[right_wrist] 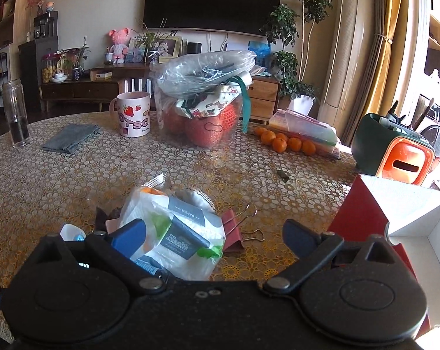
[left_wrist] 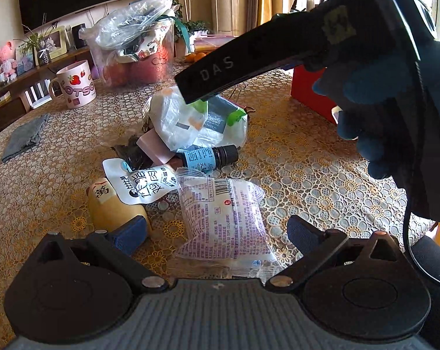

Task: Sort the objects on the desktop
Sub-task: 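Move left tool to the purple-printed snack bag while right tool approaches the white green-capped pack, then close left tool on the snack bag while right tool grasps the white green-capped pack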

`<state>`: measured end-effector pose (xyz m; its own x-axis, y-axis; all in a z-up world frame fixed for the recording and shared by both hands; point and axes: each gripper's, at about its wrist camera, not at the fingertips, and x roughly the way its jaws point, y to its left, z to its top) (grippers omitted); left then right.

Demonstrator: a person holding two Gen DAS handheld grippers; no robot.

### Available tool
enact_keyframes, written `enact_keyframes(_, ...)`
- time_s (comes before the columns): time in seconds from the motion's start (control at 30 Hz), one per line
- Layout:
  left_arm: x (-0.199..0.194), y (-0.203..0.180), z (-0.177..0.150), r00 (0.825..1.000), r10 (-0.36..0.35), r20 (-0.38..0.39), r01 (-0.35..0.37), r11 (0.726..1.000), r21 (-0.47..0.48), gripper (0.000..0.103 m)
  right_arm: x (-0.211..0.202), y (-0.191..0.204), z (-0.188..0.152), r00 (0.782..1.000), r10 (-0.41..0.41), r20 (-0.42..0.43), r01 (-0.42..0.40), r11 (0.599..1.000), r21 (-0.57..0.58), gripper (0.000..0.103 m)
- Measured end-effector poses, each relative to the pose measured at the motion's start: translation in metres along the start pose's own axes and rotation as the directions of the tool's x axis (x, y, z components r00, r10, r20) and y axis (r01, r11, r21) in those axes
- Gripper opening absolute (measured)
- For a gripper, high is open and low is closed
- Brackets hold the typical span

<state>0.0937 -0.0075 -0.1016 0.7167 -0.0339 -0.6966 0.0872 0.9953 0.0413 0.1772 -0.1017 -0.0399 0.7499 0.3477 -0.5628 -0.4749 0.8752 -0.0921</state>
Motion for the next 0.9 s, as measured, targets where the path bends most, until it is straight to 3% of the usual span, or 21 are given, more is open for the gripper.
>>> enact_keyframes(0.23,0.009,0.002,0.0,1.0,0.003,-0.018,-0.003,1.0,-0.001,0.102,0.023,0.022,0.01,0.999,0.047,-0.017,-0.048,0.997,-0.066,0.1)
enact_keyframes(0.53,0.016,0.004,-0.003,0.999,-0.018,-0.036,0.018,1.0,-0.005,0.102,0.055,0.034,0.005,0.996,0.036,-0.079,-0.044,0.994,-0.103,0.095)
enact_keyframes(0.9,0.022,0.002,-0.003,0.998,-0.037,-0.057,0.037,0.999,-0.014,0.081,0.062,0.03,0.0,0.99,0.101,-0.101,-0.108,0.992,-0.065,0.076)
